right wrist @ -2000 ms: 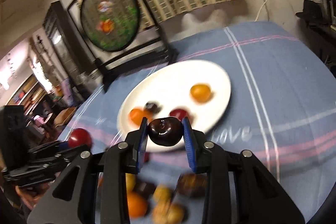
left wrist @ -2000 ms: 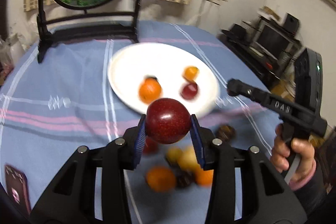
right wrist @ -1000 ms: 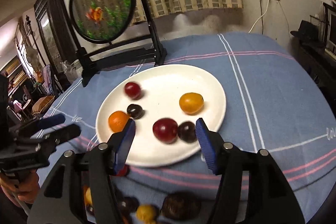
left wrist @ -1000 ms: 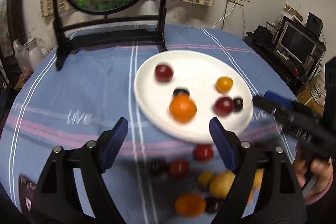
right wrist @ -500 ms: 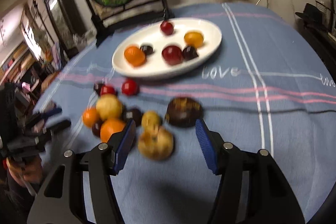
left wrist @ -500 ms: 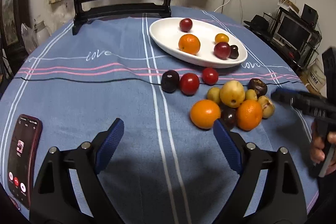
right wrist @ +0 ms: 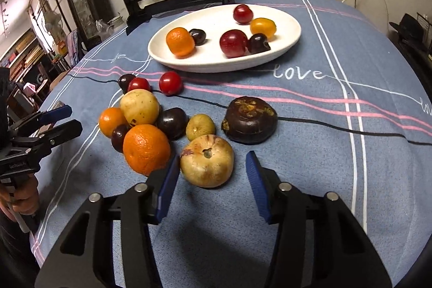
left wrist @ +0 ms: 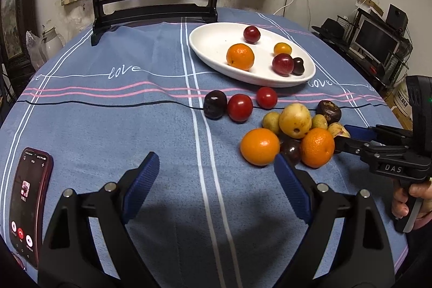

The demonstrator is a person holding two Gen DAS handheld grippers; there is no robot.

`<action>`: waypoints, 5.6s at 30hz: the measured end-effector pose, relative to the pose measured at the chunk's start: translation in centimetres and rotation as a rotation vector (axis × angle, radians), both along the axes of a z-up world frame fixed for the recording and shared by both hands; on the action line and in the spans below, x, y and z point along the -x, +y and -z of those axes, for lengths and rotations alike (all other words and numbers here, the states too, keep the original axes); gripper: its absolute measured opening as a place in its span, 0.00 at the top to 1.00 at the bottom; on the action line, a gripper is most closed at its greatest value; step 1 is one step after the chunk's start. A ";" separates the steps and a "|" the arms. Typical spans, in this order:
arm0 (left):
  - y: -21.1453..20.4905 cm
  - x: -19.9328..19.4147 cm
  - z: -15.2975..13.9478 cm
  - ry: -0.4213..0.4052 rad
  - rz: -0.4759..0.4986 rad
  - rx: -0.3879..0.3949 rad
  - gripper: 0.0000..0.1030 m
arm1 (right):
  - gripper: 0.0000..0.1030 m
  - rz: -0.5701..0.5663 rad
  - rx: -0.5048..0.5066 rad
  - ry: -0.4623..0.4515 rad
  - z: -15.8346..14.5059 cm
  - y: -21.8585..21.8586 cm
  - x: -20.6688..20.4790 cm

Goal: Organize fruits
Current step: 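Grasp a mandarin orange with the left tool while the right tool grasps a pale brown pear, then carry both fruits over the white plate and open both tools to release, then grasp a mandarin orange with the right tool while the left tool grasps a pale yellow pear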

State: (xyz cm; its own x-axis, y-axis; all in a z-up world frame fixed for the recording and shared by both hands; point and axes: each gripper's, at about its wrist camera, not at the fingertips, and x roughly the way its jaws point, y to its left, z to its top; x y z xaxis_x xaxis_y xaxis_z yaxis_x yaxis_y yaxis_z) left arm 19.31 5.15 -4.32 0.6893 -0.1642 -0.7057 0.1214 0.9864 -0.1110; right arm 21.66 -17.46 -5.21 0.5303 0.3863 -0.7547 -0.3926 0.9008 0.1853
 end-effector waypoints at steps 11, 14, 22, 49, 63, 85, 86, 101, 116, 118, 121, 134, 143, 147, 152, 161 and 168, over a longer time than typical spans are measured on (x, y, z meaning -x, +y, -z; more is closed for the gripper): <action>-2.0 -0.8 0.8 0.030 0.116 -0.008 0.46 | 0.61 0.028 -0.040 -0.008 -0.5 -1.0 -0.1; -2.1 -1.4 1.0 0.046 0.145 0.016 0.50 | 0.61 0.025 -0.049 0.000 -0.4 -1.0 -0.1; -2.9 -2.3 1.2 0.059 0.205 0.012 0.52 | 0.61 0.023 -0.049 0.000 -0.5 -1.1 0.0; -1.5 -3.3 1.8 0.137 0.227 0.147 0.61 | 0.61 0.029 -0.075 -0.006 -0.7 -1.4 0.2; -2.1 -5.4 2.5 0.152 0.153 0.106 0.59 | 0.61 0.034 -0.074 -0.003 -0.8 -1.6 0.2; -3.1 -5.3 -2.4 -0.056 0.068 0.047 0.61 | 0.61 0.080 -0.151 -0.192 -4.3 -1.6 -1.5; -3.3 -6.0 -2.8 -0.066 0.060 0.051 0.61 | 0.61 0.087 -0.166 -0.199 -4.6 -1.4 -2.6; -3.3 -18.1 -3.0 -0.007 -0.080 -0.023 0.61 | 0.61 0.014 -0.016 -0.160 -3.0 4.8 -10.8; -4.0 -11.5 -6.6 -0.118 -0.100 -0.145 0.08 | 0.46 0.031 -0.090 -0.235 -6.2 2.0 -6.2; -3.1 -9.7 -5.6 -0.109 -0.123 -0.166 0.08 | 0.46 0.029 -0.101 -0.220 -5.9 1.4 -5.1; -1.5 -7.6 -3.9 -0.087 -0.145 -0.166 0.08 | 0.46 0.042 -0.085 -0.172 -4.3 0.2 -3.5; 2.3 -6.0 -3.6 -0.085 -0.283 -0.100 0.08 | 0.46 -0.156 -0.056 -0.062 -2.8 2.6 -0.1; 2.1 -5.8 -3.6 -0.087 -0.277 -0.103 0.08 | 0.46 -0.206 0.022 -0.047 -1.7 4.5 0.7; 2.1 -5.8 -3.5 -0.080 -0.276 -0.098 0.08 | 0.49 -0.206 0.058 -0.034 -0.9 5.1 0.7; 2.0 -5.8 -3.6 -0.079 -0.272 -0.098 0.08 | 0.56 -0.209 0.078 -0.022 -0.4 5.4 0.6; 1.5 -5.9 -3.4 -0.073 -0.246 -0.095 0.08 | 0.59 -0.174 -0.029 0.016 -1.2 3.2 -0.3; -2.1 -5.1 -3.1 -0.094 -0.046 -0.124 0.08 | 0.58 0.001 -0.200 0.009 -2.9 -2.1 -1.7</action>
